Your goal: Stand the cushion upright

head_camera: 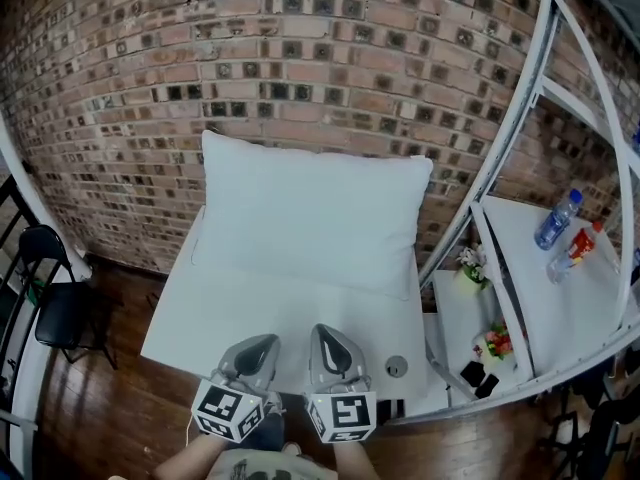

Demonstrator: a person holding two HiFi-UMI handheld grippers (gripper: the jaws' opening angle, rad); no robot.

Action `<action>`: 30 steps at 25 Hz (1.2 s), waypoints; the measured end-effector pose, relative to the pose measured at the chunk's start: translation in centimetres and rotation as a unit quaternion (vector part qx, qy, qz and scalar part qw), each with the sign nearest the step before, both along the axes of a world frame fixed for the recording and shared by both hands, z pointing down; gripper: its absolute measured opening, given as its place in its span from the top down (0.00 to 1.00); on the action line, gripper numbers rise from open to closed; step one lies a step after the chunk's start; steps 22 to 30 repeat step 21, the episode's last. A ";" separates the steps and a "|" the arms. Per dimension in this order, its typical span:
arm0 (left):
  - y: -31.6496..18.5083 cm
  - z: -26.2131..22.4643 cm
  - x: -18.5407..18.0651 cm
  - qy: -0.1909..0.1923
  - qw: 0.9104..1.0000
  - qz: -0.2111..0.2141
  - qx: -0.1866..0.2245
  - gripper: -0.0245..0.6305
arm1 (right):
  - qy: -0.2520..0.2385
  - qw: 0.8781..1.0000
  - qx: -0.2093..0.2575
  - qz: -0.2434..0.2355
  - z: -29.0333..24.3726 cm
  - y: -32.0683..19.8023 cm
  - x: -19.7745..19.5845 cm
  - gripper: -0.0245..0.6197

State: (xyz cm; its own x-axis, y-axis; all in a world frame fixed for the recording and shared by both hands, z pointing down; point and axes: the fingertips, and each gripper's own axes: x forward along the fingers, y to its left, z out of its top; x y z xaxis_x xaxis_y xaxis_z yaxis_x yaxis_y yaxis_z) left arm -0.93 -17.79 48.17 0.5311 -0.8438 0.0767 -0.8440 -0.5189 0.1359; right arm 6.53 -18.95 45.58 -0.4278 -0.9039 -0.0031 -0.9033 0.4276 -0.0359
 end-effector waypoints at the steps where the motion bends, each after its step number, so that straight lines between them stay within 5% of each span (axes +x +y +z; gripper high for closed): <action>1: 0.3 0.0 -0.1 0.000 1.000 -0.003 0.001 0.96 | 0.000 1.000 0.001 -0.003 0.0 0.4 -0.1 0.96; 12: 3.5 0.8 -2.6 0.006 0.999 -0.035 0.000 0.96 | -0.008 0.999 0.001 -0.041 0.8 3.4 -2.4 0.96; 30: 3.5 1.2 -1.9 0.021 0.999 -0.028 0.000 0.96 | -0.006 0.999 0.003 -0.045 0.9 4.4 -2.5 0.96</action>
